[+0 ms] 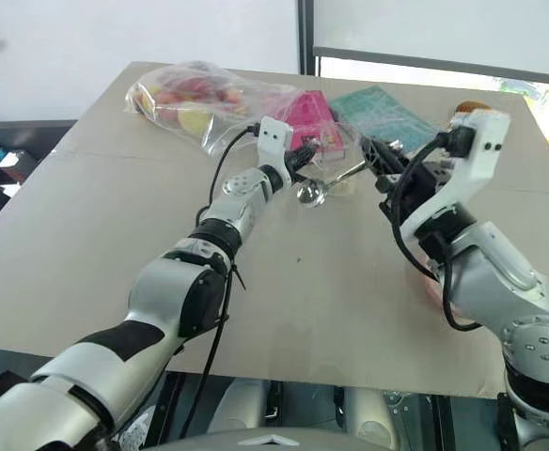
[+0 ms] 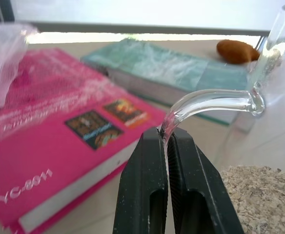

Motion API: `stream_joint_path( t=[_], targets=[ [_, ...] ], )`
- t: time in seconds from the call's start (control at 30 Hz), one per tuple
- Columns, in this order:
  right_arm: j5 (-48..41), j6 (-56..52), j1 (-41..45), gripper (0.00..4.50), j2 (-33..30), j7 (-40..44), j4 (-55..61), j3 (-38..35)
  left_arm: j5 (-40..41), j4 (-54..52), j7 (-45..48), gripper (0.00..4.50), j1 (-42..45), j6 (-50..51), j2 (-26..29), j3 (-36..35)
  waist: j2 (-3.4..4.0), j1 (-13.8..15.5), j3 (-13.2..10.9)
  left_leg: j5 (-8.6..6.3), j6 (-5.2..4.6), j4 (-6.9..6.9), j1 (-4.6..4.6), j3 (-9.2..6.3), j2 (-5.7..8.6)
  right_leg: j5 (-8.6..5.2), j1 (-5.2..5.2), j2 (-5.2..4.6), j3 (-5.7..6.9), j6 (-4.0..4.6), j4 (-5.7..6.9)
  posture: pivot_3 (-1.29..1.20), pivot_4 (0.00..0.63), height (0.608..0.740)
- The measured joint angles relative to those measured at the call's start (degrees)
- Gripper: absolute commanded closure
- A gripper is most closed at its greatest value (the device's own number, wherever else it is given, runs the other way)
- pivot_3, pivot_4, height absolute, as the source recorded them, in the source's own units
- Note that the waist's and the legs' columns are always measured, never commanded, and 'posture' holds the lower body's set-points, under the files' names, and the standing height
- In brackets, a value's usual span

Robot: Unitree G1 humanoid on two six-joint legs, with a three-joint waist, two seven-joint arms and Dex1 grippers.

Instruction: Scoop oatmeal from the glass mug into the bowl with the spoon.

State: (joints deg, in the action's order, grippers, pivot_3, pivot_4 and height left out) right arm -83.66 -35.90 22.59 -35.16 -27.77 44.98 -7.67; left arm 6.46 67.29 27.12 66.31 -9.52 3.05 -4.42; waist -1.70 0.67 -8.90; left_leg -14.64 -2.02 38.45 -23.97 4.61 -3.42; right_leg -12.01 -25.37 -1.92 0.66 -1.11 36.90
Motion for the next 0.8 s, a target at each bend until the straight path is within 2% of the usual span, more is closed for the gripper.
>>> stream_joint_path(
  t=[0.23, 0.5, 0.6, 0.8],
  targets=[
    [2.46, 0.09, 9.11, 4.50, -0.63, -0.85, -4.40, -0.16, -0.93, -9.50, 3.84, 4.45, -4.66, -6.37, -1.58, 2.81, 0.01, -0.01, 0.00, 0.00, 0.00, -0.01, 0.01, 0.01, 0.00, 0.00, -0.01, 0.00, -0.02, 0.00, 0.01, 0.00, 0.150, 0.740],
    [2.54, -0.22, 14.56, 4.50, -3.92, -0.33, -8.32, -2.33, -1.94, -11.67, 4.32, 4.45, -6.95, -8.40, -1.61, 3.98, 0.01, 0.02, 0.00, 0.00, -0.01, 0.02, -0.01, 0.03, 0.00, 0.01, -0.01, -0.01, -0.02, 0.00, 0.01, 0.00, 0.150, 0.740],
    [3.30, -1.89, 15.18, 4.50, -8.38, 0.41, -9.38, -3.78, -1.87, -12.32, 4.10, 4.45, -6.94, -8.58, -1.13, 3.84, 0.01, 0.07, 0.00, 0.00, 0.00, 0.01, -0.01, 0.03, 0.00, 0.01, -0.01, -0.02, -0.02, 0.00, 0.00, 0.00, 0.150, 0.740],
    [8.35, -5.33, 13.40, 4.50, -12.69, 4.74, -10.07, -4.01, -2.00, -12.44, 4.07, 4.45, -6.98, -9.28, -1.07, 4.10, 0.02, 0.06, 0.01, 0.00, 0.00, 0.01, 0.00, 0.03, 0.00, 0.01, -0.01, -0.02, -0.03, -0.01, 0.01, 0.00, 0.150, 0.740]
  ],
)
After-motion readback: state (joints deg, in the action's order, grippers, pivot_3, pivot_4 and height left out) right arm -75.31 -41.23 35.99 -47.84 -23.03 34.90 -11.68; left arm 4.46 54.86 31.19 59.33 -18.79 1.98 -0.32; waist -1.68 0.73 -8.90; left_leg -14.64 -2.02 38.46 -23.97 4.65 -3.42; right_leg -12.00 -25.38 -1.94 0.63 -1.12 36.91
